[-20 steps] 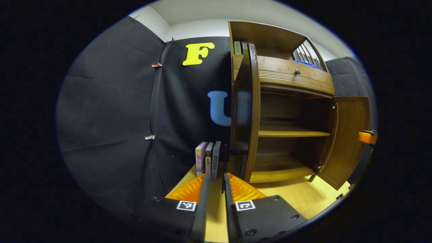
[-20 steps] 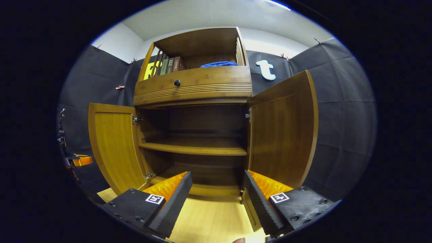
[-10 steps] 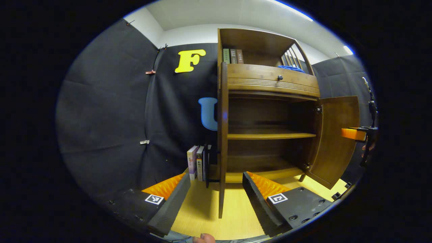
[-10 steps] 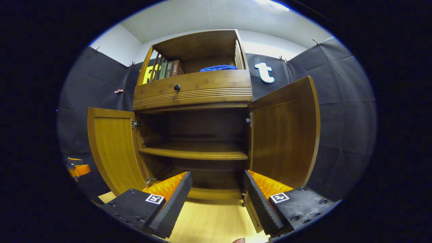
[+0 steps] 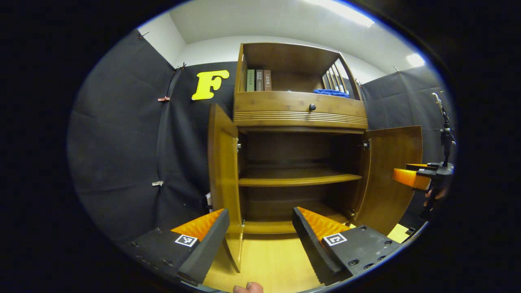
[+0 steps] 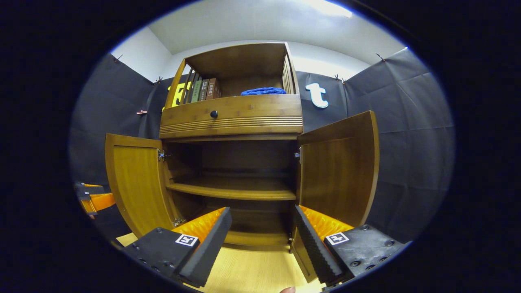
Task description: Open the right door of the double-door shoe cabinet with the right hand, and open the left door with the left hand.
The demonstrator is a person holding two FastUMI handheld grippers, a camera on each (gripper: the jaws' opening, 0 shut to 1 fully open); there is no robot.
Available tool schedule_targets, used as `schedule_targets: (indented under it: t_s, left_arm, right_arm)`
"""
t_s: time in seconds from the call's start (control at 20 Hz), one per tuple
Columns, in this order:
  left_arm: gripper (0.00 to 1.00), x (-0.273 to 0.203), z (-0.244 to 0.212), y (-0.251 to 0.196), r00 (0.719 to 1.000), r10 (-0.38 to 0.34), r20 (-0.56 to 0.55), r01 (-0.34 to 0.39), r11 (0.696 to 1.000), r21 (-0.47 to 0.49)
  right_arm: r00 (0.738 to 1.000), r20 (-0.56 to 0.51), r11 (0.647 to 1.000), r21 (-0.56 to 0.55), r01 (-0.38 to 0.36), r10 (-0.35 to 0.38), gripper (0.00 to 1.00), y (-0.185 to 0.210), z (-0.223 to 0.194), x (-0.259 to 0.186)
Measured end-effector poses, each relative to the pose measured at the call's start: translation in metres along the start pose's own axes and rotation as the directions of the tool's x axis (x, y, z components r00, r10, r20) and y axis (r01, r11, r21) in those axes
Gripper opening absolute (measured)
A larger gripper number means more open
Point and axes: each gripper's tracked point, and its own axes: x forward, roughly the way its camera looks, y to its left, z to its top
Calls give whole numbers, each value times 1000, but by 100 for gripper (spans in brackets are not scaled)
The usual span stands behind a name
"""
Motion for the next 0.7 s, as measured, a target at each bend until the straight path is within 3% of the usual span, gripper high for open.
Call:
schedule_targets:
  t_s: [0.25, 0.3, 0.45, 0.5, 0.7]
  left_arm:
    - [96, 14, 7, -16, 1000, 10, 8, -10, 1000, 13]
    - [96, 16, 9, -18, 1000, 12, 12, -12, 1000, 13]
    - [96, 21, 14, -24, 1000, 10, 27, -10, 1000, 3]
    - [96, 23, 17, -26, 999, 9, 33, -9, 1000, 0]
    - [96, 28, 17, -26, 999, 4, 34, -4, 1000, -6]
  right_arm:
    - [1000, 2, 999, -18, 28, -28, 95, 3, 0, -5]
    - [1000, 3, 999, -19, 27, -27, 100, 4, 0, -7]
    - [1000, -1, 999, -18, 28, -28, 100, 5, -2, -9]
    - [1000, -6, 1000, -17, 26, -26, 96, 5, -4, -10]
    - [999, -13, 999, -23, 34, -34, 98, 4, -5, -11]
